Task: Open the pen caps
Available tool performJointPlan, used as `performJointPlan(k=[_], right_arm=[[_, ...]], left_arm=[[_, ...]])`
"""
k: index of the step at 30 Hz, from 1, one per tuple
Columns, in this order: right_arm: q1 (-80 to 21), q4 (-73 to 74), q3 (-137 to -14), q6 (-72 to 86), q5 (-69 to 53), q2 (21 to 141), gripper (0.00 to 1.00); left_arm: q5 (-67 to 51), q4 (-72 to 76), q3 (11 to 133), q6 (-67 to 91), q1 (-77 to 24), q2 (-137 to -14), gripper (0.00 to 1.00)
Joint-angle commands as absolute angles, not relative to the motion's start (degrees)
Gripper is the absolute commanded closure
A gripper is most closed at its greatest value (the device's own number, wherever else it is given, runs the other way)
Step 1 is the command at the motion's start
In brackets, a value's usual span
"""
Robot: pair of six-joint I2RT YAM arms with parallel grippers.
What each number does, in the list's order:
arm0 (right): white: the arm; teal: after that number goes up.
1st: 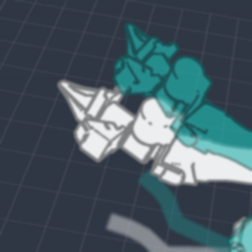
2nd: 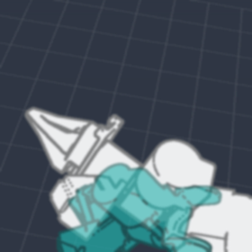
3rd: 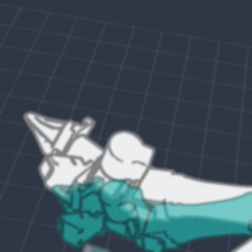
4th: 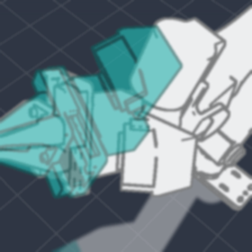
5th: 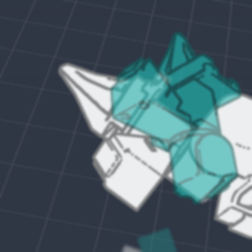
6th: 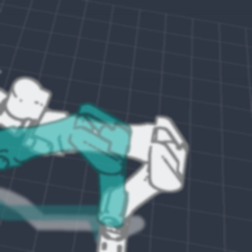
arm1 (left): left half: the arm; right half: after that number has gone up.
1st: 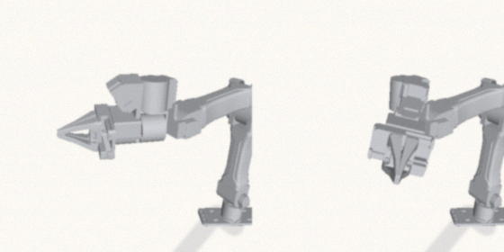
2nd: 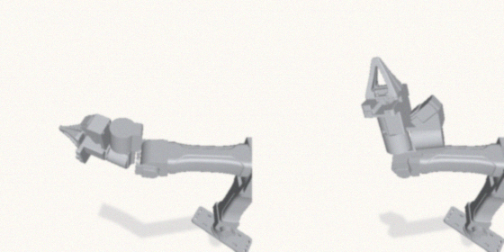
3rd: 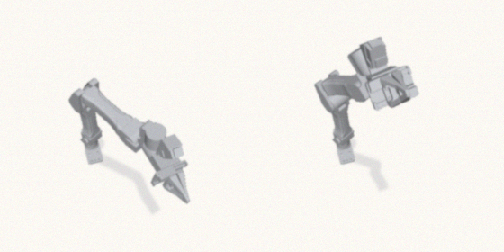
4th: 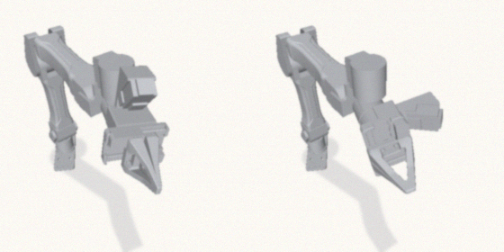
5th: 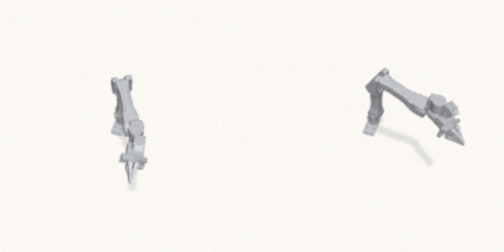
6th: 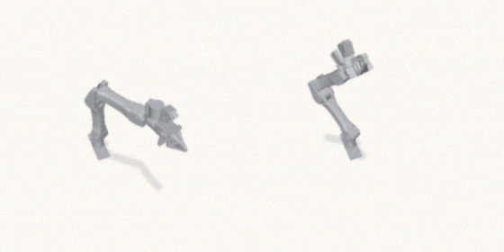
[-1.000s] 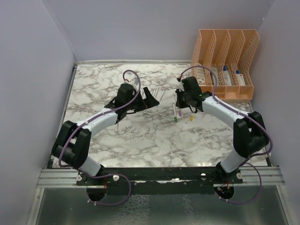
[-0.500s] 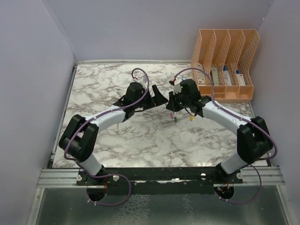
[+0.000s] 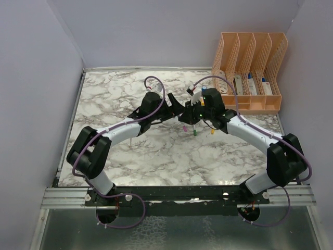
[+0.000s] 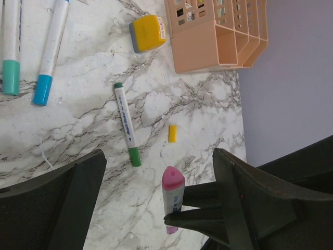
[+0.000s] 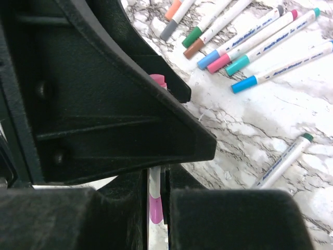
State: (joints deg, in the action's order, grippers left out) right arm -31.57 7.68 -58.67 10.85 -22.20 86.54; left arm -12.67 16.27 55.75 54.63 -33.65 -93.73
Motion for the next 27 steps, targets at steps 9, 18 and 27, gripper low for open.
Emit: performJointPlan(k=[9, 18, 27], right_arm=[[-32.3, -2.0, -55.3, 16.9, -22.6, 82.7, 0.99], [-32.5, -2.3, -55.6, 18.0, -20.9, 83.7, 0.99], [-32.7, -1.4, -57.5, 17.6, -21.0, 85.0, 0.98]], left_arm=[[-10.4, 21.4, 53.9, 57.9, -35.2, -91.5, 0.32], [-10.6, 22.8, 53.1, 59.0, -35.9, -91.0, 0.60], [-11.3, 23.4, 53.0, 59.9, -36.0, -91.1, 1.00]])
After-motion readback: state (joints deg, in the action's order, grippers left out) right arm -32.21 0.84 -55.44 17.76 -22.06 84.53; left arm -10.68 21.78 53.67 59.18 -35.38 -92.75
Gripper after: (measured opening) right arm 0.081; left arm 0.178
